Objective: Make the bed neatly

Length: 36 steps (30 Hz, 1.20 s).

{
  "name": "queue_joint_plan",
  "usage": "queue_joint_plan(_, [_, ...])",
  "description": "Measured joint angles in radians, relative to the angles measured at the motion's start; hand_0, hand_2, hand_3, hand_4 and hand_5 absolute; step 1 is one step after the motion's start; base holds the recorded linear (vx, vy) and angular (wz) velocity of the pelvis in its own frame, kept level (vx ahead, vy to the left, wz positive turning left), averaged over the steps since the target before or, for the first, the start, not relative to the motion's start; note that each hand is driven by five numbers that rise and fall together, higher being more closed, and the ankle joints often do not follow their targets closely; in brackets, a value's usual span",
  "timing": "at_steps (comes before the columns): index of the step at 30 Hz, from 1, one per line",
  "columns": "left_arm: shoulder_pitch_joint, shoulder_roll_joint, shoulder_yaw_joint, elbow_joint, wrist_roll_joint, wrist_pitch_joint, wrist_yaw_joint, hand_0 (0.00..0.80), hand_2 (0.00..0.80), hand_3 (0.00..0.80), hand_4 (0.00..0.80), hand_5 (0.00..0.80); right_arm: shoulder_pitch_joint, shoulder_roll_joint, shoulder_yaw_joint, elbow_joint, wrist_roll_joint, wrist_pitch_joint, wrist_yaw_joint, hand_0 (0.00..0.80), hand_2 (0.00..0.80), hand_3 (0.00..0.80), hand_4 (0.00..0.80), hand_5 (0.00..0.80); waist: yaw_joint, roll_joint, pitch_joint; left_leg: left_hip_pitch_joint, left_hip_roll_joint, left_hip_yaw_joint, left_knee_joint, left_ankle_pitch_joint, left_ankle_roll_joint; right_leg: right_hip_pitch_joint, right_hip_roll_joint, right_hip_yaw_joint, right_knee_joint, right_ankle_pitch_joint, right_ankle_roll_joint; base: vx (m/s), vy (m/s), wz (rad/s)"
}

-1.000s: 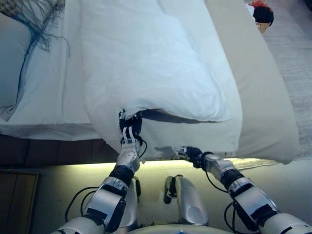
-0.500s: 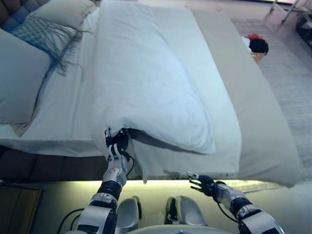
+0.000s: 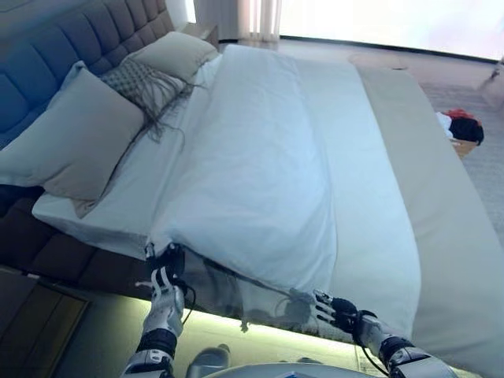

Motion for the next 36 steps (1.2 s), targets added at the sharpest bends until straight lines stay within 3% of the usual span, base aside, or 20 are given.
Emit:
queue_joint_plan(4, [0.008,0.034,0.028,0.028,0.021,0.028,0.0,0.8,0.8,0.8,0.8,0.8,0.002,0.002,-0.019,0.011,0.025,-0.008,-0.007,0.0,0.0,0.0,0.0,0.0,0.001,0.006,-0.002,0.005,-0.006,-0.036,-0.028,0.011,-0.005,0.032,0.023,-0.004,-0.045,0.011,0.0,-0.039,-0.014,0.23])
queue_joint_plan(7, [-0.016,0.06,0.026,0.087,0.041,0.074,0.0,0.8,0.8,0.8,0.8,0.8,0.018,-0.008,-0.02,0.027,0.061,-0.021,-0.017,0.0,0.0,0.0,0.0,0.0,-0.02,0.016,-0.002,0.003,-0.01,-0.108,-0.045,0.036,-0.011,0.05,0.025,0.078,-0.053,0.01,0.001,-0.06,0.028,0.65])
queue_joint_plan(11, [-0.02,0.09,0.026,0.13,0.041,0.087,0.0,0.8,0.8,0.8,0.8,0.8,0.011,-0.002,-0.02,0.039,0.066,-0.028,-0.013,0.0,0.0,0.0,0.0,0.0,-0.028,0.033,-0.001,0.005,-0.008,-0.115,-0.05,0.047,-0.021,0.097,0.036,0.067,-0.128,0.028,-0.001,-0.097,0.054,0.22])
queue_joint_plan(13, [-0.034,0.092,0.026,0.138,0.042,0.088,0.0,0.8,0.8,0.8,0.8,0.8,0.017,-0.008,-0.02,0.051,0.066,-0.028,-0.014,0.0,0.0,0.0,0.0,0.0,-0.036,0.039,0.0,-0.01,-0.008,-0.069,-0.05,0.061,-0.026,0.108,0.043,0.042,-0.158,0.041,-0.006,-0.147,0.131,0.31])
queue_joint_plan(15, [-0.079,0.092,0.026,0.165,0.062,0.095,0.009,0.8,0.8,0.8,0.8,0.8,0.028,-0.024,-0.033,0.064,0.067,-0.026,-0.019,0.0,0.0,0.0,0.0,0.0,-0.047,0.038,0.002,-0.045,-0.014,0.015,-0.053,0.112,-0.034,0.106,0.035,-0.008,-0.166,0.046,-0.013,-0.155,0.203,0.71])
queue_joint_plan(17, [-0.098,0.093,0.026,0.169,0.078,0.095,0.013,0.8,0.8,0.8,0.8,0.8,0.021,-0.053,-0.059,0.063,0.069,-0.026,-0.018,0.0,0.0,0.0,0.0,0.0,-0.077,0.026,0.013,-0.056,-0.035,0.074,-0.056,0.177,-0.065,0.1,0.004,-0.047,-0.162,0.047,-0.022,-0.127,0.261,0.45])
queue_joint_plan(18, [-0.098,0.104,0.027,0.169,0.076,0.089,0.012,0.8,0.8,0.8,0.8,0.8,0.007,-0.061,-0.06,0.059,0.069,-0.026,-0.018,0.0,0.0,0.0,0.0,0.0,-0.089,0.01,0.033,-0.062,-0.027,0.141,0.011,0.145,-0.049,0.108,-0.017,-0.055,-0.158,0.048,-0.023,-0.106,0.318,-0.17])
queue_joint_plan(19, [-0.098,0.117,0.031,0.175,0.07,0.079,0.012,0.8,0.8,0.8,0.8,0.8,0.006,-0.065,-0.06,0.055,0.069,-0.027,-0.014,0.0,0.0,0.0,0.0,0.0,-0.095,-0.01,0.047,-0.062,-0.003,0.187,0.092,0.124,-0.062,0.122,-0.035,-0.064,-0.156,0.048,-0.023,-0.08,0.314,-0.38])
queue_joint_plan(20, [-0.098,0.119,0.044,0.175,0.062,0.067,0.012,0.8,0.8,0.8,0.8,0.8,0.01,-0.074,-0.06,0.056,0.067,-0.024,-0.012,0.0,0.0,0.0,0.0,0.0,-0.1,-0.02,0.053,-0.055,0.028,0.199,0.148,0.114,-0.076,0.133,-0.041,-0.066,-0.156,0.047,-0.023,-0.075,0.357,-0.36])
queue_joint_plan(23, [-0.1,0.119,0.101,0.185,0.029,0.037,0.012,0.8,0.8,0.8,0.8,0.8,0.019,-0.1,-0.063,0.059,0.064,-0.025,-0.01,0.0,0.0,0.0,0.0,0.0,-0.154,-0.015,0.057,-0.033,0.103,0.144,0.21,0.104,-0.093,0.137,-0.04,-0.059,-0.146,0.049,-0.018,-0.09,0.383,-0.16])
queue_joint_plan(26, [-0.106,0.119,0.106,0.208,0.018,0.017,0.013,0.8,0.8,0.8,0.8,0.8,0.022,-0.109,-0.081,0.056,0.059,-0.026,-0.007,0.0,0.0,0.0,0.0,0.0,-0.172,0.013,0.062,0.0,0.112,0.127,0.129,0.106,-0.096,0.113,-0.04,-0.03,-0.1,0.044,-0.01,-0.137,0.452,-0.14])
queue_joint_plan(28, [-0.13,0.12,0.105,0.234,-0.003,0.017,0.019,0.8,0.8,0.8,0.8,0.8,0.023,-0.112,-0.107,0.058,0.059,-0.026,-0.006,0.0,0.0,0.0,0.0,0.0,-0.174,0.031,0.062,0.029,0.103,0.14,0.043,0.107,-0.094,0.081,-0.053,-0.008,-0.072,0.045,-0.003,-0.115,0.335,0.0])
queue_joint_plan(32, [-0.192,0.161,0.104,0.345,-0.012,0.027,0.026,0.8,0.8,0.8,0.8,0.8,0.011,-0.112,-0.135,0.064,0.059,-0.023,0.007,0.0,0.0,0.0,0.0,0.0,-0.201,0.048,0.063,0.079,0.06,0.144,-0.068,0.098,-0.083,0.047,-0.106,0.022,-0.031,0.05,0.052,-0.108,0.312,0.07])
queue_joint_plan(33, [-0.197,0.182,0.103,0.355,-0.012,0.038,0.035,0.8,0.8,0.8,0.8,0.8,0.01,-0.11,-0.136,0.06,0.059,-0.024,0.011,0.0,0.0,0.0,0.0,0.0,-0.202,0.051,0.064,0.083,0.053,0.143,-0.081,0.086,-0.066,0.036,-0.12,0.034,-0.025,0.05,0.084,-0.131,0.304,-0.28])
queue_joint_plan(34, [-0.204,0.193,0.103,0.358,-0.012,0.044,0.043,0.8,0.8,0.8,0.8,0.8,0.011,-0.117,-0.136,0.059,0.059,-0.025,0.012,0.0,0.0,0.0,0.0,0.0,-0.203,0.071,0.064,0.094,0.052,0.139,-0.102,0.057,-0.042,0.025,-0.123,0.045,-0.026,0.058,0.104,-0.098,0.212,-0.29])
queue_joint_plan(36, [-0.208,0.208,0.103,0.36,-0.012,0.047,0.057,0.8,0.8,0.8,0.8,0.8,0.02,-0.115,-0.137,0.06,0.059,-0.026,0.011,0.0,0.0,0.0,0.0,0.0,-0.208,0.076,0.063,0.094,0.016,0.144,-0.12,0.049,-0.007,0.008,-0.157,0.065,-0.027,0.08,0.133,-0.144,0.271,-0.25])
